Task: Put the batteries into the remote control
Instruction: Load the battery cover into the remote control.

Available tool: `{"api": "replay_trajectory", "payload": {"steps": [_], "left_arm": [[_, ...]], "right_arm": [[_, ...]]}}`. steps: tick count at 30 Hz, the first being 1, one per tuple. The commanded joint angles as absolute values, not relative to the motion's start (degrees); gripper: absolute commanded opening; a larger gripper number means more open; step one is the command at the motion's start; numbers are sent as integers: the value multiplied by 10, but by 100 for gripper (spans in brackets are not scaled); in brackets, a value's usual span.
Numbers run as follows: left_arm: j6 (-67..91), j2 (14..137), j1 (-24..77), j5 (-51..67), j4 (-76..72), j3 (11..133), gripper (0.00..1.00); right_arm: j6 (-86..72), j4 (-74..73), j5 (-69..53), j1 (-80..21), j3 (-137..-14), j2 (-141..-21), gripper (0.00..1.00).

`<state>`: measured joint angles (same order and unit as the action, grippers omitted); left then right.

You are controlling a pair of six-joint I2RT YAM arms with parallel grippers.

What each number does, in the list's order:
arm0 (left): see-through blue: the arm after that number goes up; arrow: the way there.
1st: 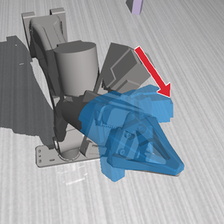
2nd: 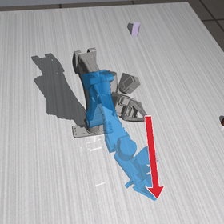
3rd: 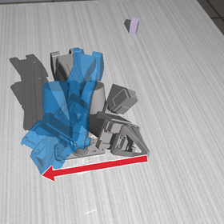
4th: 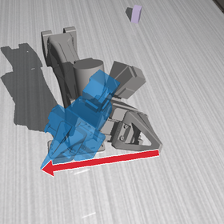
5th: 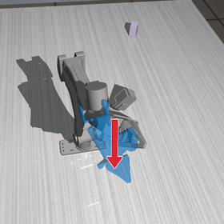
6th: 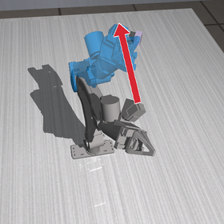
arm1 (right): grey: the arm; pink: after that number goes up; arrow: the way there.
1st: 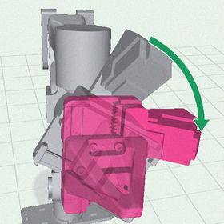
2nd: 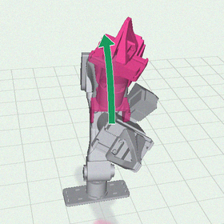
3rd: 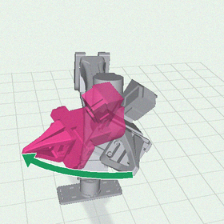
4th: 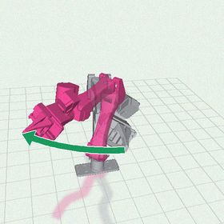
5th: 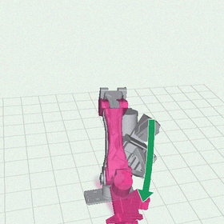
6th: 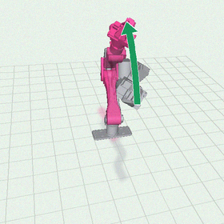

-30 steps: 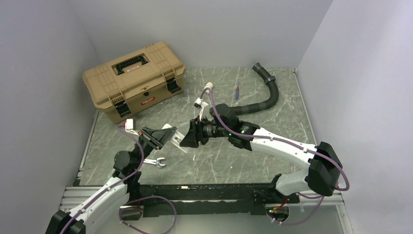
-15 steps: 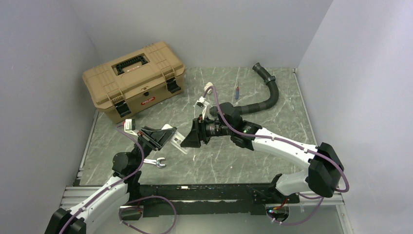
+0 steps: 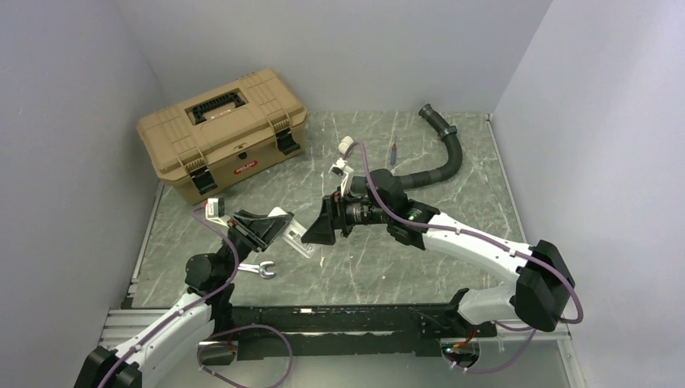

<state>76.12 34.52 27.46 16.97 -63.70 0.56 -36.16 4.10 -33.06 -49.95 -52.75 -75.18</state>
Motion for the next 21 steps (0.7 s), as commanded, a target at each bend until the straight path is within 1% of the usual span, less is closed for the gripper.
{"api": "replay_trajectory", "payload": {"steps": [1,11,17,21], "left_arm": [[767,322,280,198,-652,-9,0],[765,337,280,226,-673,-4,0],[772,355,280,237,-699,12,0],[772,352,280,231,-664,16,0]], "right_arm": [[-341,76,-321,-489,-522,-725,88],[-326,110,-394,-486,-516,-714,91],[-318,108,-402,-485,-516,-705,91],[-320,110,-401,-486,-510,-702,91]]}}
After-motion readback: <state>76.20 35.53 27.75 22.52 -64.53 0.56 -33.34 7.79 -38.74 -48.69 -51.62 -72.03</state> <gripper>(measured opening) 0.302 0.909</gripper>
